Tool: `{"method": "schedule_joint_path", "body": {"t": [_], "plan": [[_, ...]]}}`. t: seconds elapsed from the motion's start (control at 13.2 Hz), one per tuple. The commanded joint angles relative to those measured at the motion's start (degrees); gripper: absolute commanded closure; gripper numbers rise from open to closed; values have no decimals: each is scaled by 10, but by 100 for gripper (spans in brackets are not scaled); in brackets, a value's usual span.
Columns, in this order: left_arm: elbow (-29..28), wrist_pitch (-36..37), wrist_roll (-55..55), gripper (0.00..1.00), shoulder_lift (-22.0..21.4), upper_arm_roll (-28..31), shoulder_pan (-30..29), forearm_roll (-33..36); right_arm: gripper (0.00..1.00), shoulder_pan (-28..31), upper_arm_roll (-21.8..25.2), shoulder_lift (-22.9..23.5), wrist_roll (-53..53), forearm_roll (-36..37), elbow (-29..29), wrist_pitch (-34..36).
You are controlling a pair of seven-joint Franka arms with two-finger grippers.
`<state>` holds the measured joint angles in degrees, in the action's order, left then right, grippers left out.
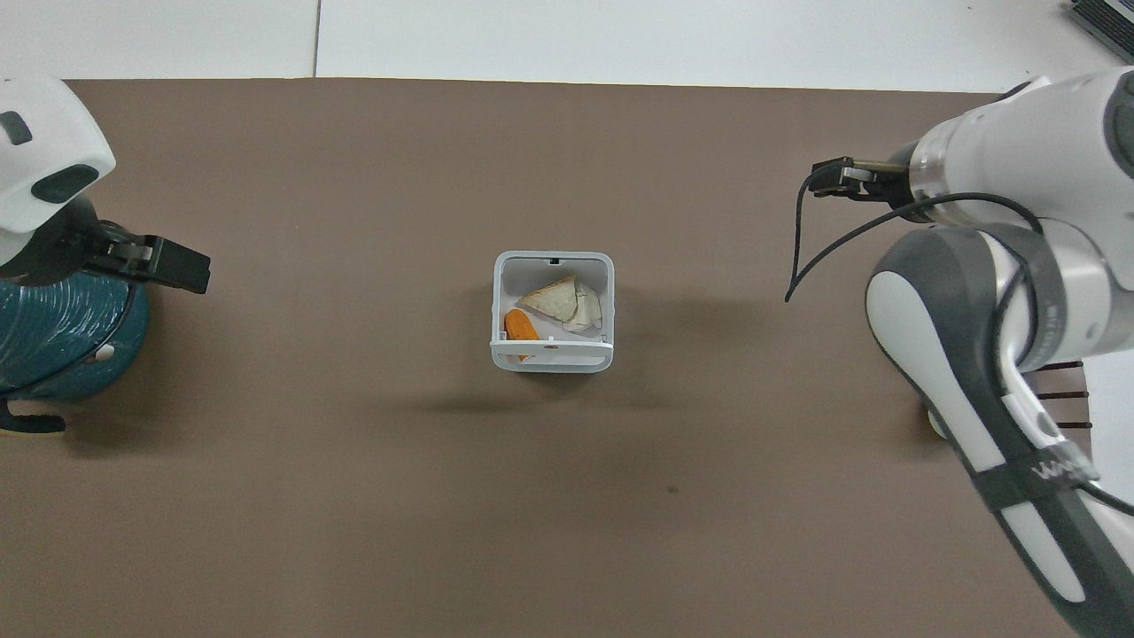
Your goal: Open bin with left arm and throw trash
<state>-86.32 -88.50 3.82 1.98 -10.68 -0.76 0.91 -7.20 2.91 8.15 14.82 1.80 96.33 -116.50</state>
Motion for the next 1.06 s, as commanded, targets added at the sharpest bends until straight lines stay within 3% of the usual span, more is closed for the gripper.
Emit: {"method": "schedule_joint_path", "body": {"t": [0.0,0.53,0.99], "plan": [[-10,-18,10,0,-6,1,1,-3,0,10,23,-37,-55,8,4,50],[-20,-22,6,0,-8,1,0,-4,0,45,28,-136,-115,0,4,223],[-23,-23,7,0,-9,1,-2,-4,0,39,26,-153,-111,0,14,249]]}}
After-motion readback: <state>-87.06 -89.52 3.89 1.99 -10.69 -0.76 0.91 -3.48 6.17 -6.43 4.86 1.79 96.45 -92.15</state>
